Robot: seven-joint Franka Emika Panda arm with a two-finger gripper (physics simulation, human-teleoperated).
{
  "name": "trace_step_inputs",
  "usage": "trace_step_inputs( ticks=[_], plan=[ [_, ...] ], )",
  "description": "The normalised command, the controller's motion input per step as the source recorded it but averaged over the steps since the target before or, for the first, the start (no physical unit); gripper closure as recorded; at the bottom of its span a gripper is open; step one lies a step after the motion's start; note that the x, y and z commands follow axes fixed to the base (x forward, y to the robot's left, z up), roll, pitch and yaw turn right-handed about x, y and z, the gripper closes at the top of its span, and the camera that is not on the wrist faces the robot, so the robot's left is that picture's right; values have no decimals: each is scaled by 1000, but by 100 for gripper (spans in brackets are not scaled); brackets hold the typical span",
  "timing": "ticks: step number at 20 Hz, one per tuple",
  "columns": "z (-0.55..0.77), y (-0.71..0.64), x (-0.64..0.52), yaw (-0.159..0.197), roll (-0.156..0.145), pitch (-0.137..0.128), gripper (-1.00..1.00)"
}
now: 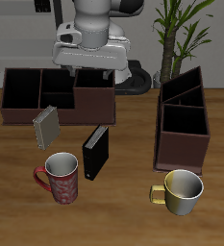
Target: Place the yellow book into the left desk caddy's left compartment
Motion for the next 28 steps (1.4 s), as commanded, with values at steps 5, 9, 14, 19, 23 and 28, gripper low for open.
trace_step_inputs(
  ticks=[5,9,14,19,23,28],
  plan=[
    [-65,-425,-163,-18,-4,-43,-100],
    [-83,-427,-257,19,69,-58,-100],
    [-91,-417,-202,-27,10,-35,-100],
    [-151,-491,-180,11,-6,-33,-100],
    [-111,-249,-74,-16,-51,-29,-100],
    [-234,-260,-53,-23,-25,-41,-100]
  ],
)
